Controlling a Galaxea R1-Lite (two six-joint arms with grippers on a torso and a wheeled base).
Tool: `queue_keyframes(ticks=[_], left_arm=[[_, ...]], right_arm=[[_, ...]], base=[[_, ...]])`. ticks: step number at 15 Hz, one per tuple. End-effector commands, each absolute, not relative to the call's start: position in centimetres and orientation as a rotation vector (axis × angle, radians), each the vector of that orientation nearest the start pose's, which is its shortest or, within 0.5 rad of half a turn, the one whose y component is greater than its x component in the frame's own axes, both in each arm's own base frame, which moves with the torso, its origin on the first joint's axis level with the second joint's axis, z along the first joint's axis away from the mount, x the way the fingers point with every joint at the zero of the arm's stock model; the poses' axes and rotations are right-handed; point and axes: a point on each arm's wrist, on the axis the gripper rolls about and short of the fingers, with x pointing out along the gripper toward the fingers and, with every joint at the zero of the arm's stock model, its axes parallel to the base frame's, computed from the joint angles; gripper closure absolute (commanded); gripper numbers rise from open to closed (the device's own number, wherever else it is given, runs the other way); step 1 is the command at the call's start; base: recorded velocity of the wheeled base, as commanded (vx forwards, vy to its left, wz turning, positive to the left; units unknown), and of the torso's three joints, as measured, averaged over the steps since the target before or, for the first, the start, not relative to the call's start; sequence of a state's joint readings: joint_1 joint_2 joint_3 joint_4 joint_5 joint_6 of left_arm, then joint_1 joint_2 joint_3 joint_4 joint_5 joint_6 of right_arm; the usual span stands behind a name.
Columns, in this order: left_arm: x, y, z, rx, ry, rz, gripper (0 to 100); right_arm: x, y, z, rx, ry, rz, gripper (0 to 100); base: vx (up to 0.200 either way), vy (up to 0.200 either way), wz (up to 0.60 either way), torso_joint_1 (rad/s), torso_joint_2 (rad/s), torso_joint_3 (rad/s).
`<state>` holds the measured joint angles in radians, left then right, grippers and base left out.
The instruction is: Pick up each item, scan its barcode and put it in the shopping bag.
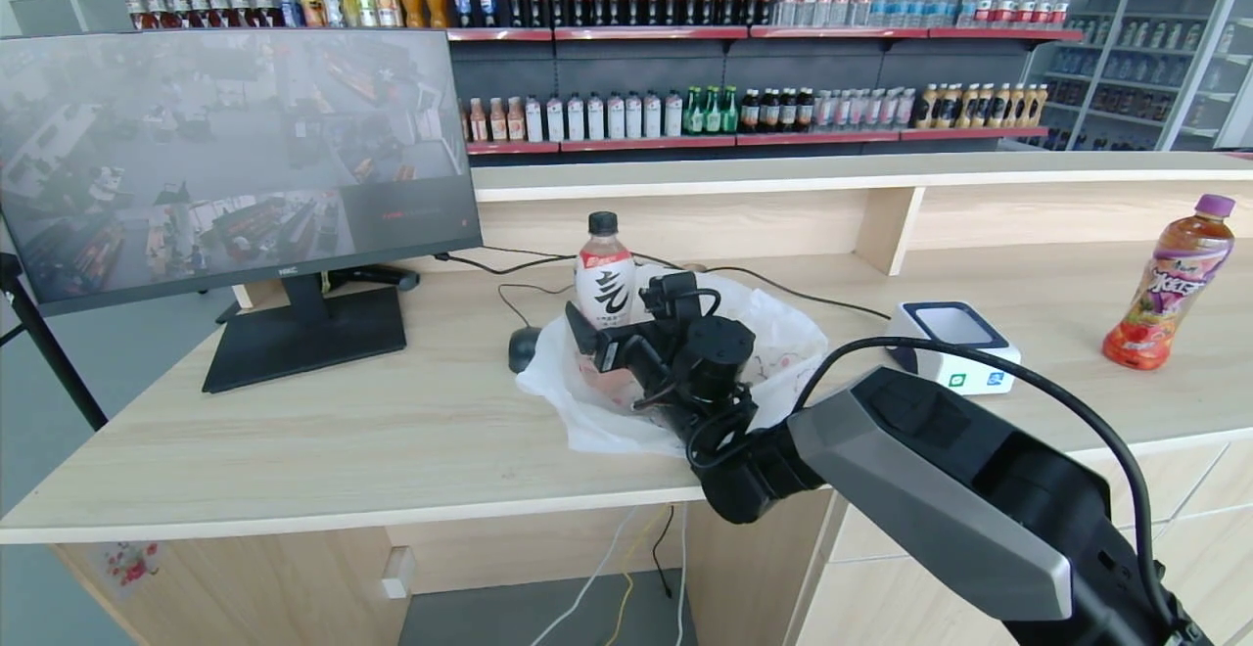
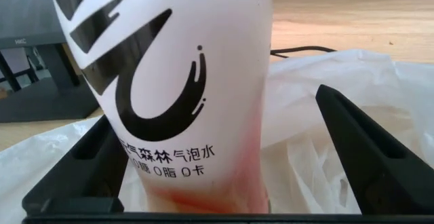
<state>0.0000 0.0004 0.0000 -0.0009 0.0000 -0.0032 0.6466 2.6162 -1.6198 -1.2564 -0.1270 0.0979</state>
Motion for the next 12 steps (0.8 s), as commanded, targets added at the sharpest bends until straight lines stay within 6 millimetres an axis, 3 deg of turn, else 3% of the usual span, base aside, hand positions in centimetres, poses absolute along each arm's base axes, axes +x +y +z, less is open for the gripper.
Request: queue_keyframes(ticks=[1, 8, 12], left_arm=[[-2.3, 0.0, 7.5, -0.003, 0.0, 0.0, 0], [-2.3, 0.0, 7.5, -0.003, 0.0, 0.0, 0], [-2.3, 0.0, 7.5, 0.0, 0.0, 0.0, 0]], right_arm=[[41.4, 30.8, 7.7, 0.199, -0.229, 0.528, 0], [40.5, 30.5, 8.4, 0.21, -0.267, 0.531, 0], [39.3, 29.7, 12.3, 0.212, -0.331, 0.537, 0]], base=[[0.0, 0.0, 0.0, 0.0, 0.0, 0.0], [0.0, 0.0, 0.0, 0.0, 0.0, 0.0], [0.0, 0.0, 0.0, 0.0, 0.0, 0.0]])
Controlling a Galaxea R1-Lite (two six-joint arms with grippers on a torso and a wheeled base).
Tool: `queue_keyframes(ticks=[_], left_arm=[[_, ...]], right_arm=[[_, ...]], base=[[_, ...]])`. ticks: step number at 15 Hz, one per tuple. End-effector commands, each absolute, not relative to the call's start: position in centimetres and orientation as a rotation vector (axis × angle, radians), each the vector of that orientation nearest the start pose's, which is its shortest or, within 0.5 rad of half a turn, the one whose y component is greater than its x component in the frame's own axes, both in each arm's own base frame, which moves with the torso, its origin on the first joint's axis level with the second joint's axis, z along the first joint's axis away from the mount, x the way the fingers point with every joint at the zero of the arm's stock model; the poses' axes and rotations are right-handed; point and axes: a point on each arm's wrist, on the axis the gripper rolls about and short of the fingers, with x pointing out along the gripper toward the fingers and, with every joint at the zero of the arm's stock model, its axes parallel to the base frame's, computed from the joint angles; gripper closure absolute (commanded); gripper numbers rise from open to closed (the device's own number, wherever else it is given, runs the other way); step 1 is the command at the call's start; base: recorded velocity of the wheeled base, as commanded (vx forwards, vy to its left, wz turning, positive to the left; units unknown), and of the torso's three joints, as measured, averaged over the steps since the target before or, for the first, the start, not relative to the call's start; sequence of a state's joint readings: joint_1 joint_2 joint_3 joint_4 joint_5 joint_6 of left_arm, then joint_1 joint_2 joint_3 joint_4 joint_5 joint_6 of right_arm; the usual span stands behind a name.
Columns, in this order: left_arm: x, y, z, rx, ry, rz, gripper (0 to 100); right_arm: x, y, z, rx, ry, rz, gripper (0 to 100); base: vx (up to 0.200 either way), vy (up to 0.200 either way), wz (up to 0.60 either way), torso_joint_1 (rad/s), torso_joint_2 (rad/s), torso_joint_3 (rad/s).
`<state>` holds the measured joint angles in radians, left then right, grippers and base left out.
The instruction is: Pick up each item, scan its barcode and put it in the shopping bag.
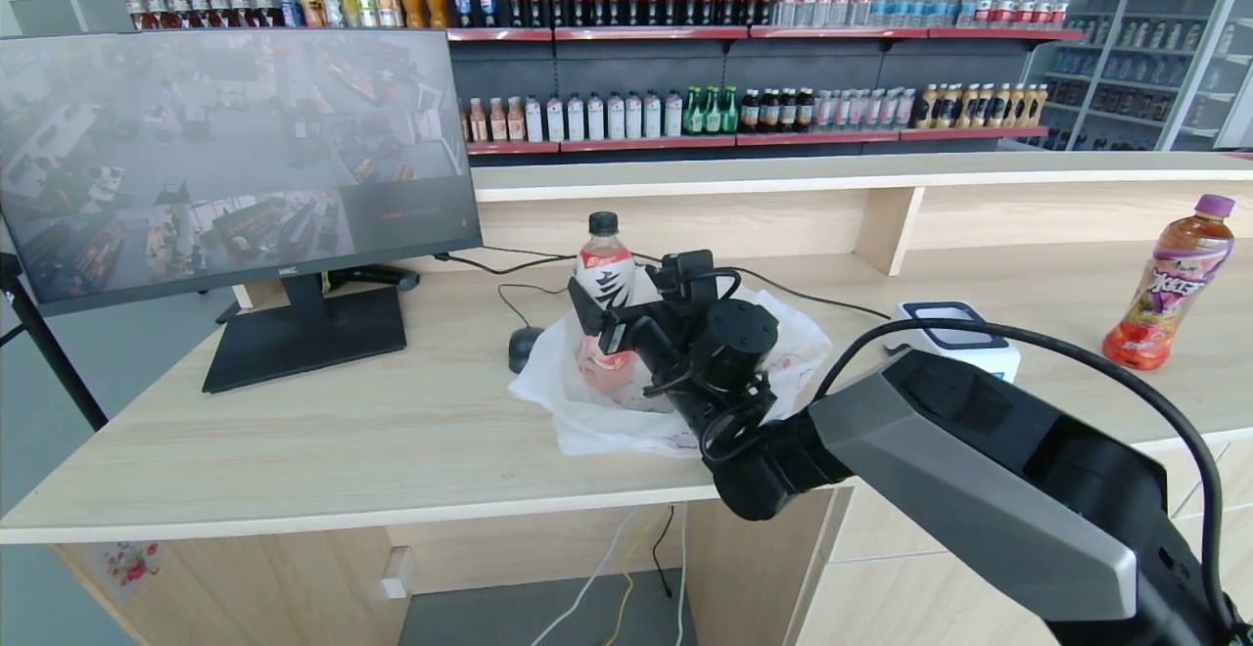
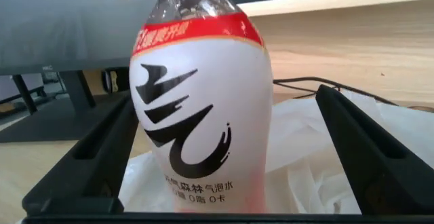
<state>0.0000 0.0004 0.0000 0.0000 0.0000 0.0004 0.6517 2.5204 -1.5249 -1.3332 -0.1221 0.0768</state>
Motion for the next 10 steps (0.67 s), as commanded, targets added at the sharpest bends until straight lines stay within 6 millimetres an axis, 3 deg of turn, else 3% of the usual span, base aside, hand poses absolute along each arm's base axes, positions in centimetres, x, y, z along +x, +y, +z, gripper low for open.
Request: queue_keyframes(ticks=[1, 2, 4, 7, 10], left_arm=[[-2.3, 0.0, 7.5, 0.002, 0.0, 0.0, 0], [-2.3, 0.0, 7.5, 0.002, 0.0, 0.0, 0], [-2.3, 0.0, 7.5, 0.0, 0.0, 0.0, 0], [-2.3, 0.0, 7.5, 0.002, 0.0, 0.0, 0], [-2.3, 0.0, 7.5, 0.0, 0.0, 0.0, 0]], right_arm=[[38.6, 29.2, 13.3, 0.218, -0.348, 0.539, 0], [38.3, 29.1, 13.7, 0.217, -0.35, 0.541, 0], [34.8, 27.9, 15.4, 0.211, -0.341, 0.564, 0], [30.4, 24.4, 14.9, 0.184, -0.313, 0.56, 0], [23.2, 19.6, 15.0, 0.118, -0.182, 0.584, 0]], base=[[0.0, 0.0, 0.0, 0.0, 0.0, 0.0], [0.0, 0.0, 0.0, 0.0, 0.0, 0.0], [0.0, 0.0, 0.0, 0.0, 0.0, 0.0], [0.0, 0.0, 0.0, 0.0, 0.0, 0.0], [0.0, 0.0, 0.0, 0.0, 0.0, 0.0]])
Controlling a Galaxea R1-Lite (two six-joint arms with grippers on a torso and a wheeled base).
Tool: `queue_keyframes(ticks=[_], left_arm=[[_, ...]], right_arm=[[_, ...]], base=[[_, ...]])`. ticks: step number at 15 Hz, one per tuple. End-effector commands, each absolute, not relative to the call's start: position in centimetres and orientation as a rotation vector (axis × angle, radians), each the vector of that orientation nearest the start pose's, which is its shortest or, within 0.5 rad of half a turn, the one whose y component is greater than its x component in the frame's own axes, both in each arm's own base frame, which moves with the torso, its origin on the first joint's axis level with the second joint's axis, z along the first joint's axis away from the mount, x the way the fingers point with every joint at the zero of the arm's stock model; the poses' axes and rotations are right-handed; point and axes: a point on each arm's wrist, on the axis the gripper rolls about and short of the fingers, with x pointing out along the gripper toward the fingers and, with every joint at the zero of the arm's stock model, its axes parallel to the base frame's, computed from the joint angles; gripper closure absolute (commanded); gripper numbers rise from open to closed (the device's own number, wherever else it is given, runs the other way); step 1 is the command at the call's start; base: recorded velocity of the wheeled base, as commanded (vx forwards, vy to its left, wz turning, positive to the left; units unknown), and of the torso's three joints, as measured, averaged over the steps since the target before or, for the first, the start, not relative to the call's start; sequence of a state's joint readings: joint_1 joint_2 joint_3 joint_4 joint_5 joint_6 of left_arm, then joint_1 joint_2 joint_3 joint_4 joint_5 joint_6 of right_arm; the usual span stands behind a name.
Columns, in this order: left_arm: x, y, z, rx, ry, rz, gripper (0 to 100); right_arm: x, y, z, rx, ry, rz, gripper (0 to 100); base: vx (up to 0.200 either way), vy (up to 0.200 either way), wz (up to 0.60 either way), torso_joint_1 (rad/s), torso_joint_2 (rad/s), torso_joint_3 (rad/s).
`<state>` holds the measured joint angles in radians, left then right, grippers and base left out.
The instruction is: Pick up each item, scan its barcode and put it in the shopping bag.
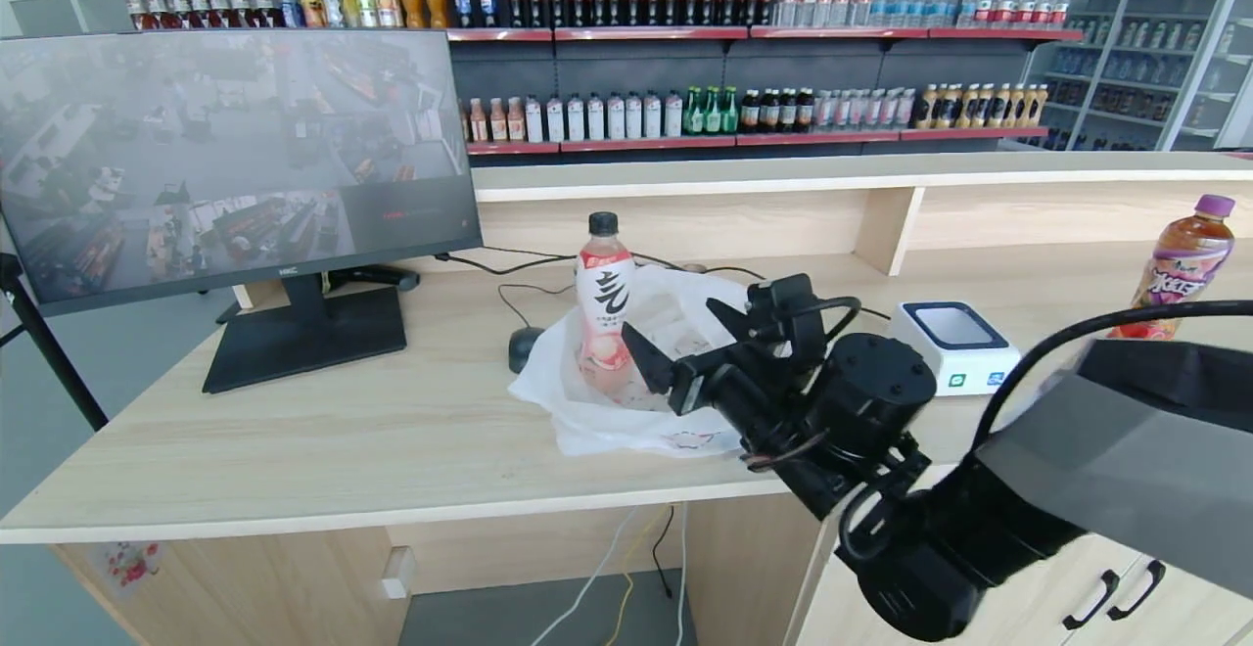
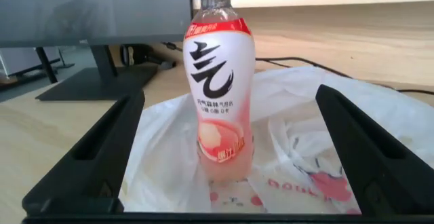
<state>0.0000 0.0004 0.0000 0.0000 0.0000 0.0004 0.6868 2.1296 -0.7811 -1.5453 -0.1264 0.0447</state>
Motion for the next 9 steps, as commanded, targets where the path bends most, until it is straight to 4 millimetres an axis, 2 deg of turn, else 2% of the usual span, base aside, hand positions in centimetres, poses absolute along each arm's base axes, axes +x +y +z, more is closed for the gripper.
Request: queue_keyframes(ticks=[1, 3, 5, 9], left_arm=[[-2.3, 0.0, 7.5, 0.0, 0.0, 0.0, 0], [-2.3, 0.0, 7.5, 0.0, 0.0, 0.0, 0], [-2.3, 0.0, 7.5, 0.002, 0.0, 0.0, 0], [-2.3, 0.0, 7.5, 0.0, 0.0, 0.0, 0]], right_arm=[[22.5, 18.8, 15.6, 0.092, -0.2, 0.576, 0], [21.6, 18.2, 16.7, 0.076, -0.238, 0.575, 0], [20.0, 17.8, 16.0, 0.046, -0.202, 0.604, 0], [20.1, 18.2, 16.3, 0.065, -0.216, 0.611, 0]], base=[[0.0, 0.0, 0.0, 0.0, 0.0, 0.0], [0.0, 0.0, 0.0, 0.0, 0.0, 0.0], [0.0, 0.0, 0.0, 0.0, 0.0, 0.0], [0.0, 0.0, 0.0, 0.0, 0.0, 0.0]])
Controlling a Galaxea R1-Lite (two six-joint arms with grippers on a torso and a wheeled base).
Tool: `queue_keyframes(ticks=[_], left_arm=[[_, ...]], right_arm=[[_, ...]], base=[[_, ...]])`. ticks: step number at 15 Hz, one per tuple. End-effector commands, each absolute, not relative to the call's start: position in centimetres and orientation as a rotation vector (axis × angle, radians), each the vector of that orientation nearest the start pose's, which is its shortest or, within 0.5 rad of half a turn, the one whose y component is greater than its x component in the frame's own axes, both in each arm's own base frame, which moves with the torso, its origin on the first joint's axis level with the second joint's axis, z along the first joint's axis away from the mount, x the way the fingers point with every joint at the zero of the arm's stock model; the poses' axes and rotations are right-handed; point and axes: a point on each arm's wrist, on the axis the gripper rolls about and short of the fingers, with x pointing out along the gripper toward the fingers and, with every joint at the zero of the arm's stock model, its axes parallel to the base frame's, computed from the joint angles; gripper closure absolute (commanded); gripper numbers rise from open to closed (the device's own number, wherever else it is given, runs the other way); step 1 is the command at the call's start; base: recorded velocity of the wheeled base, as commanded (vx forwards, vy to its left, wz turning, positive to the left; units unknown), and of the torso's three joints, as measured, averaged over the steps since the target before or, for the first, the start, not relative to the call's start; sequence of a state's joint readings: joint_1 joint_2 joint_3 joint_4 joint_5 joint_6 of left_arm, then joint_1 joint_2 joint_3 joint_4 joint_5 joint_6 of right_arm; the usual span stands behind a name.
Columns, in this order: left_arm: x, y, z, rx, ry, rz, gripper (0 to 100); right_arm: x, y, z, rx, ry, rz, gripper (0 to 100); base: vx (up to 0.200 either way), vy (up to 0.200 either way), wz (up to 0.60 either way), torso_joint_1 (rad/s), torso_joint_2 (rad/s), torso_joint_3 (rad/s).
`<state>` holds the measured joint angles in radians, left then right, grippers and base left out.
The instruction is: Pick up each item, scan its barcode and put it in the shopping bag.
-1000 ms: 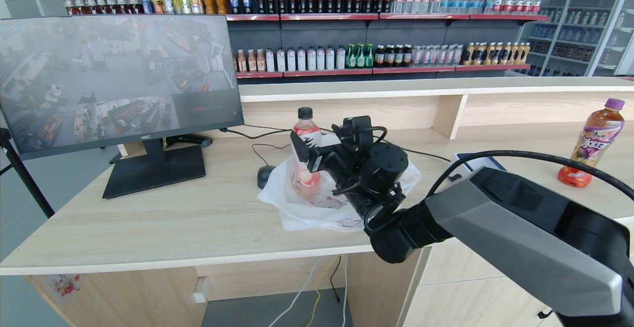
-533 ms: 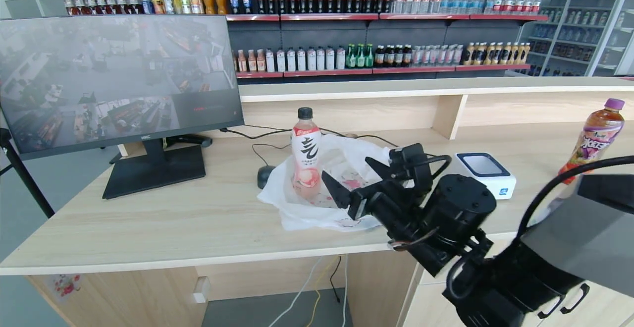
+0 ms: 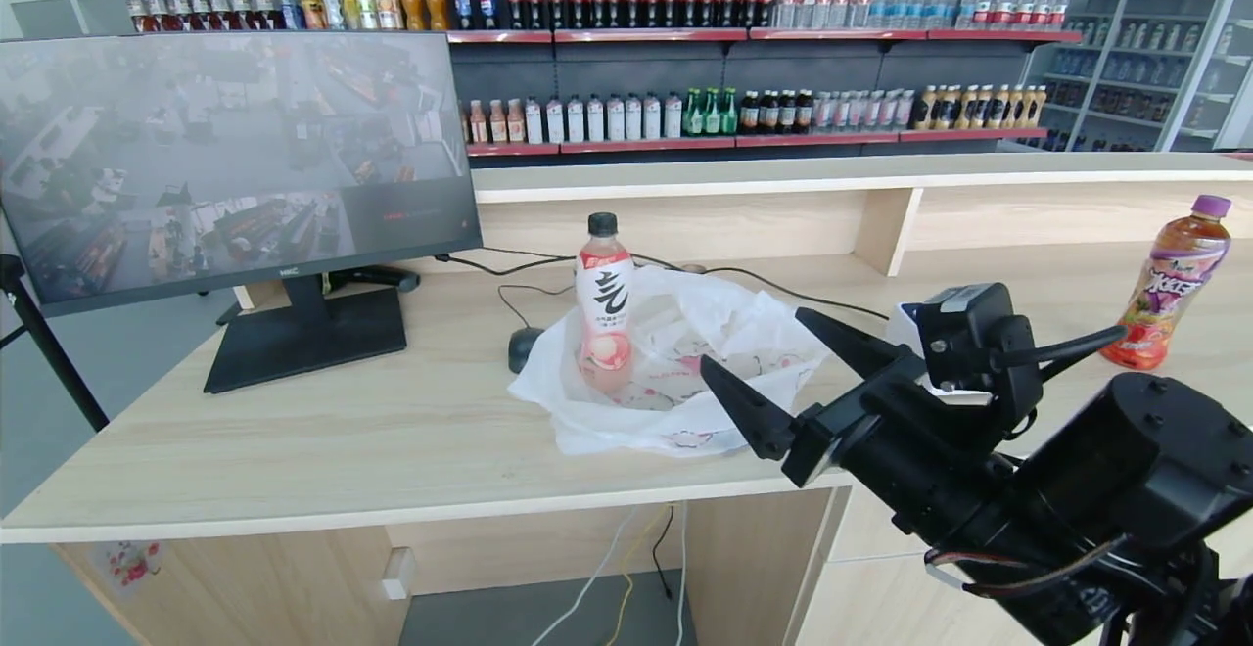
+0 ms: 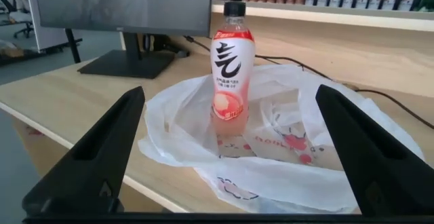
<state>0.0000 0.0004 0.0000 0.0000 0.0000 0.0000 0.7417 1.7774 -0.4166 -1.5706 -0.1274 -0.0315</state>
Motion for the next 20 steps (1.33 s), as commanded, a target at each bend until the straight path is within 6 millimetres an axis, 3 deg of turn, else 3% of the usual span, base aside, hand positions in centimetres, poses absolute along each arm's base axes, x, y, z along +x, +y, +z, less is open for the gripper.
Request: queue_keyframes(ticks=[1, 4, 20], left_arm=[[-2.28, 0.0, 7.55, 0.002, 0.0, 0.0, 0], [-2.28, 0.0, 7.55, -0.003, 0.0, 0.0, 0], [-2.28, 0.0, 7.55, -0.002, 0.0, 0.0, 0]], right_arm=[[20.61, 18.58, 16.05, 0.067, -0.209, 0.611, 0], [20.43, 19.23, 15.72, 0.064, -0.199, 0.633, 0], [20.57, 19.37, 15.22, 0.073, -0.177, 0.635, 0]], base=[[0.0, 0.0, 0.0, 0.0, 0.0, 0.0], [0.0, 0.0, 0.0, 0.0, 0.0, 0.0], [0.0, -0.2, 0.0, 0.004, 0.0, 0.003]])
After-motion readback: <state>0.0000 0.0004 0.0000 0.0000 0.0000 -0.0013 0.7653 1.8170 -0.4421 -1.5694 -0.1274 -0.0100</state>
